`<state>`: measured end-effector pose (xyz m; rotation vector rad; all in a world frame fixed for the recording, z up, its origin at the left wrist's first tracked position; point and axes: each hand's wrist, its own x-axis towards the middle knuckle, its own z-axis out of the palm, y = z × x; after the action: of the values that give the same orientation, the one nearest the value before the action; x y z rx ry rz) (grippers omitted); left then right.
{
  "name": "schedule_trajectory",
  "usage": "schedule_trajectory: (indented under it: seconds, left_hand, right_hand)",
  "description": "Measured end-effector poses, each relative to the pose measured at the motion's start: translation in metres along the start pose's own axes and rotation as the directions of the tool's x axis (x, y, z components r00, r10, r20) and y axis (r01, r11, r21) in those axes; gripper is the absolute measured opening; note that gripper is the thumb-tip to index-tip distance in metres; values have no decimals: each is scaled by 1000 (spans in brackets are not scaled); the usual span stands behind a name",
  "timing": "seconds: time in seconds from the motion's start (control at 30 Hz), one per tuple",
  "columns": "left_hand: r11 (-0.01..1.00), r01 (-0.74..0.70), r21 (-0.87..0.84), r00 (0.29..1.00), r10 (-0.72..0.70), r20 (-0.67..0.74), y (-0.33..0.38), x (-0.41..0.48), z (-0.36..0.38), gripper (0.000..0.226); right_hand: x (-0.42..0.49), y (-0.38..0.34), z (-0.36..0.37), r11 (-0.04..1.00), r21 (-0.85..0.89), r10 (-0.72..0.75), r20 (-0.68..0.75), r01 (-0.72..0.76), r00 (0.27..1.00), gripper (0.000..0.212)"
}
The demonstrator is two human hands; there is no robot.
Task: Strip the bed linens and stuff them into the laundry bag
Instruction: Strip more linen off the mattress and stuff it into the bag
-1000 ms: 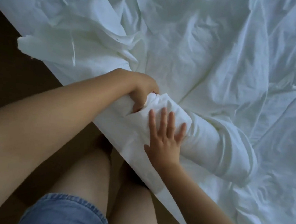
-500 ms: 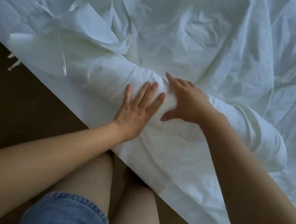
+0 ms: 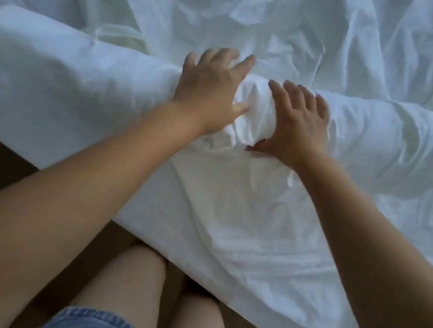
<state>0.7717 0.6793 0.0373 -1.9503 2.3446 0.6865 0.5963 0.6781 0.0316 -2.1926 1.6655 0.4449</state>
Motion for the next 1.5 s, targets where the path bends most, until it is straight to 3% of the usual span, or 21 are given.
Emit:
schedule_trajectory:
  seconds: [0.03,0.07,0.13,0.2,0.33,0.4,0.5,0.63,0.8,0.9,1.03,1.17,1.23,1.3,1.4,1.47,1.5]
  left_hand:
    - [998,-21,60,990,29,-140,6,-9,12,70]
    - [991,-47,123,980,70,-188,12,-17,21,77]
    - [969,-87,230,993,103,-61,14,-19,36,108]
    - [968,-70,240,993,44,109,9,1,38,130]
    - [980,-6,199,974,-39,223,-6,58,29,137]
    - [985,4,172,966,-48,255,-12,74,27,140]
    - [977,-19,210,954,-45,297,-13,85,23,139]
    - [979,-32,204,961,-26,274,-13,96,14,120]
    - [985,-76,154,986,51,159,-7,88,7,43]
    - [986,-91,136,969,56,240,-2,72,-1,33]
    - [988,-141,61,859,92,504,5,36,-8,45]
    - [987,-143,-78,592,148,792,11,-20,18,43]
    - [985,-154,-76,554,150,819,10,-38,33,53]
    - [986,-157,-53,607,139,783,10,-43,34,55]
    - [978,-189,92,756,85,649,16,-46,22,71]
    - [951,-214,223,906,108,408,30,-67,25,81]
    - [948,-211,239,971,174,167,41,-86,33,72]
  right_hand:
    - [16,5,-13,1000,18,-9,56,8,998,119]
    - [31,8,-23,999,30,-22,88,19,996,118]
    - [54,8,-33,998,40,-43,118,38,992,115]
    - [65,7,-31,998,50,-36,71,33,997,114]
    - [81,5,-32,998,48,-20,-148,28,989,109]
    - [82,6,-36,998,-16,-65,-12,65,998,119]
    - [76,13,-40,951,-217,-164,250,221,954,144]
    - [85,7,-35,920,-333,-131,235,206,963,139]
    - [84,4,-41,969,-202,-106,186,144,977,84]
    - [69,1,-47,986,-110,-99,236,128,967,64]
    - [30,-9,-38,991,122,-106,454,55,885,57]
    - [-24,-25,6,945,317,-180,718,-85,672,62]
    - [-45,-27,25,929,354,-188,699,-107,690,67]
    - [-53,-24,27,913,393,-180,631,-110,755,68]
    - [-49,-17,24,898,418,-141,573,-139,807,66]
    - [-47,-18,21,924,371,-133,531,-89,837,67]
    - [-48,-18,18,945,325,-131,490,-41,862,71]
